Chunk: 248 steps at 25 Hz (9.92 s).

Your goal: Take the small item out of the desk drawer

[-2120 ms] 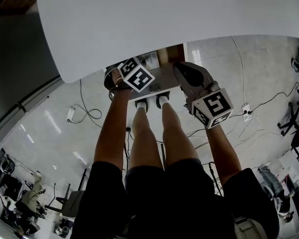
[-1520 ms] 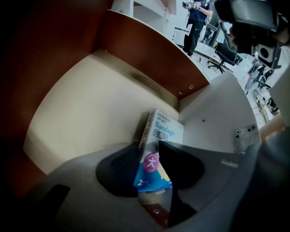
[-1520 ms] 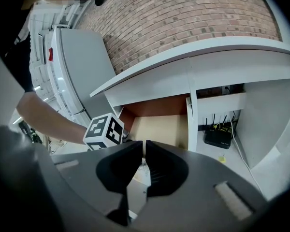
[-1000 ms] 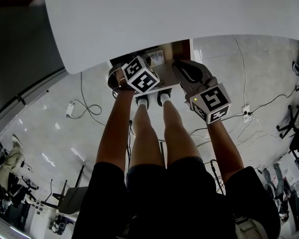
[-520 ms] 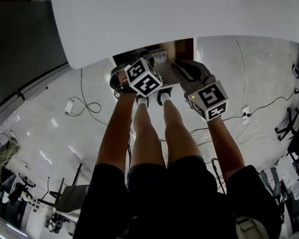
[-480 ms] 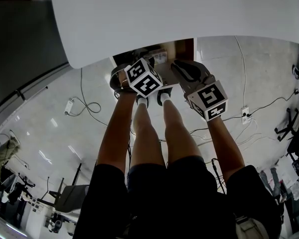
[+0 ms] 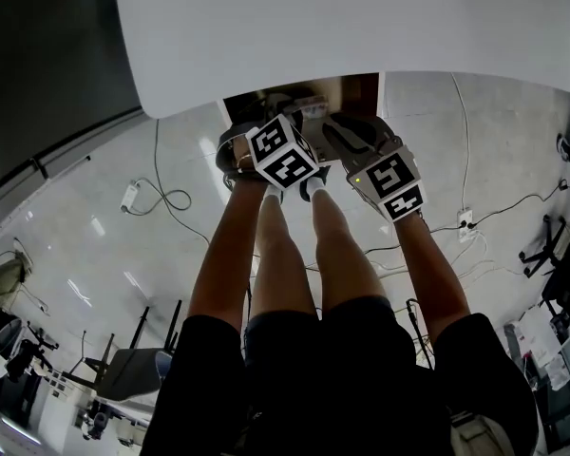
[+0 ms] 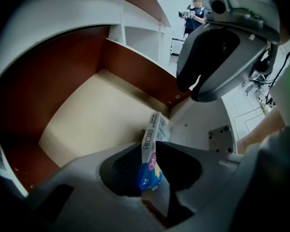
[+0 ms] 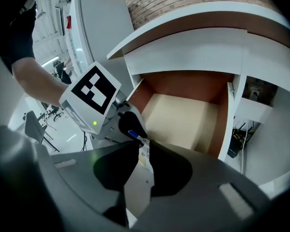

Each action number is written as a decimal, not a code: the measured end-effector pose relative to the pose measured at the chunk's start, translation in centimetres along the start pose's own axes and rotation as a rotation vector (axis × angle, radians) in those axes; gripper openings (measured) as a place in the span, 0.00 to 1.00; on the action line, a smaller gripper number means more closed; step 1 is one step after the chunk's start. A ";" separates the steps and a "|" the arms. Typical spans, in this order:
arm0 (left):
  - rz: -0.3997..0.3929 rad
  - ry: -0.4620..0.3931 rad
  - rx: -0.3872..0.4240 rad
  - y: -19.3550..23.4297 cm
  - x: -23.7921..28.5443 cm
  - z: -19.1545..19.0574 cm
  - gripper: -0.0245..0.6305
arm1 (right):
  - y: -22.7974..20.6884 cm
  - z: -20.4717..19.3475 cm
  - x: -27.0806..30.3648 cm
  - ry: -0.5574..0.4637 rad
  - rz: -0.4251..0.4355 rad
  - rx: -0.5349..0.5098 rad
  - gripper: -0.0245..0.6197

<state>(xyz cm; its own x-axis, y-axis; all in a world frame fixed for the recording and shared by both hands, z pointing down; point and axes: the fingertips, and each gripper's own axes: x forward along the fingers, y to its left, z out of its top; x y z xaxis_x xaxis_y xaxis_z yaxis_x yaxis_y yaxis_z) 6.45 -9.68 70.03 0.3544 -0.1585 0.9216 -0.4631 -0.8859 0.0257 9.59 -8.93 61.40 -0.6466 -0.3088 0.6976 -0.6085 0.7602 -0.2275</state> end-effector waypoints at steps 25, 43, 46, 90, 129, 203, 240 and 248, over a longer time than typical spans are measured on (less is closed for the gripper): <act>-0.015 -0.036 0.000 -1.4 -1.6 -0.5 0.15 | 0.9 -2.9 5.7 0.300 0.072 -0.438 0.25; -0.040 -0.026 -0.033 -1.7 -1.9 -0.7 0.15 | 0.5 -3.2 6.9 0.370 0.156 -0.590 0.28; -0.050 -0.027 -0.032 -2.0 -2.0 -0.7 0.15 | 0.6 -3.6 7.3 0.392 0.172 -0.595 0.29; -0.022 -0.220 -0.258 -0.2 -5.6 0.0 0.04 | 1.2 -3.2 5.9 0.397 0.177 -0.726 0.20; 0.146 -0.336 -0.467 3.5 -13.8 -1.7 0.04 | 2.6 1.6 0.5 0.242 0.026 -0.522 0.20; 0.191 -0.613 -0.492 2.0 -31.4 5.1 0.04 | 5.0 12.9 -16.4 -0.193 -0.199 -0.082 0.20; 0.220 -0.763 -0.419 3.4 -40.4 11.5 0.04 | 5.9 21.6 -25.5 -0.430 -0.210 0.020 0.20; 0.240 -0.809 -0.395 3.7 -43.1 12.2 0.04 | 6.7 23.2 -27.2 -0.470 -0.219 0.017 0.20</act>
<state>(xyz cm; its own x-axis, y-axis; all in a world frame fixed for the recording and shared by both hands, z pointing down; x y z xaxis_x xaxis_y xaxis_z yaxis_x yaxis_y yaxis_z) -0.60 -11.48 25.67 0.6027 -0.7055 0.3728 -0.7876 -0.6009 0.1362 12.42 -8.70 25.17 -0.6377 -0.6862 0.3499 -0.7575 0.6410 -0.1237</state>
